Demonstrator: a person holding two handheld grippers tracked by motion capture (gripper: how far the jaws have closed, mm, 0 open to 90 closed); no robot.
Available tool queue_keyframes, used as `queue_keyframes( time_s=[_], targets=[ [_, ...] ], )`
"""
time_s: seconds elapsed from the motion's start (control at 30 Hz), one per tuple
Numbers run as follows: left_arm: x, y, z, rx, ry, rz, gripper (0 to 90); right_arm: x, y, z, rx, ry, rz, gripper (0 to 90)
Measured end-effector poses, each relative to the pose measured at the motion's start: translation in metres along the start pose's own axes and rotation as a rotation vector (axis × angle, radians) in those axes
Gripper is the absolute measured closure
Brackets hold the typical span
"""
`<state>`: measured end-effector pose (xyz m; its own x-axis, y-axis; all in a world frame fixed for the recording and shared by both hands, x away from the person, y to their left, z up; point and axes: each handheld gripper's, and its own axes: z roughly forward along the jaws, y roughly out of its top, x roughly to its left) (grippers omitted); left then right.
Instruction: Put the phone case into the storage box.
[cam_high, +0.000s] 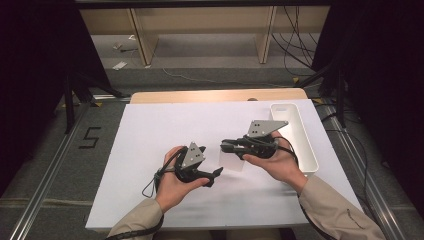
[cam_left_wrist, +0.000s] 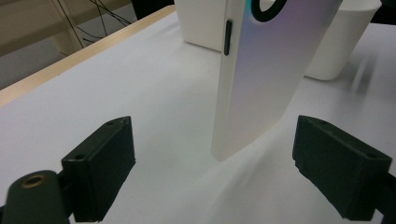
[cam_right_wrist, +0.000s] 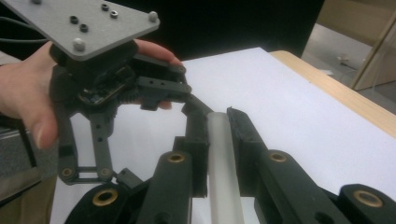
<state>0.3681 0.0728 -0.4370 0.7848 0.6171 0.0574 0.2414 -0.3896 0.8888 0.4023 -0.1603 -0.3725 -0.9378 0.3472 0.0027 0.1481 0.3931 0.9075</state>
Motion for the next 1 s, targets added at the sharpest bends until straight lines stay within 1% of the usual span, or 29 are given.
queue_keyframes(
  time_s=[0.3, 0.4, 0.67, 0.83, 0.87, 1.0],
  targets=[
    [0.001, -0.002, 0.003, 0.014, -0.014, 0.011, 15.0, 0.000, 0.001, -0.002, 0.012, 0.043, -0.014, 80.2],
    [0.000, -0.004, 0.005, 0.024, -0.027, 0.013, 15.5, 0.000, 0.002, -0.003, 0.014, 0.057, -0.014, 80.2],
    [-0.002, -0.008, 0.013, 0.044, -0.074, 0.037, 18.2, 0.003, 0.004, -0.003, 0.018, 0.096, -0.021, 80.2],
    [-0.004, -0.010, 0.018, 0.056, -0.103, 0.047, 22.5, 0.004, 0.004, -0.002, 0.021, 0.107, -0.021, 80.2],
    [-0.004, -0.011, 0.019, 0.057, -0.116, 0.048, 23.4, 0.005, 0.004, -0.001, 0.021, 0.110, -0.020, 80.2],
    [-0.003, -0.012, 0.020, 0.065, -0.135, 0.048, 31.5, 0.005, 0.004, 0.000, 0.022, 0.117, -0.024, 80.2]
  ],
)
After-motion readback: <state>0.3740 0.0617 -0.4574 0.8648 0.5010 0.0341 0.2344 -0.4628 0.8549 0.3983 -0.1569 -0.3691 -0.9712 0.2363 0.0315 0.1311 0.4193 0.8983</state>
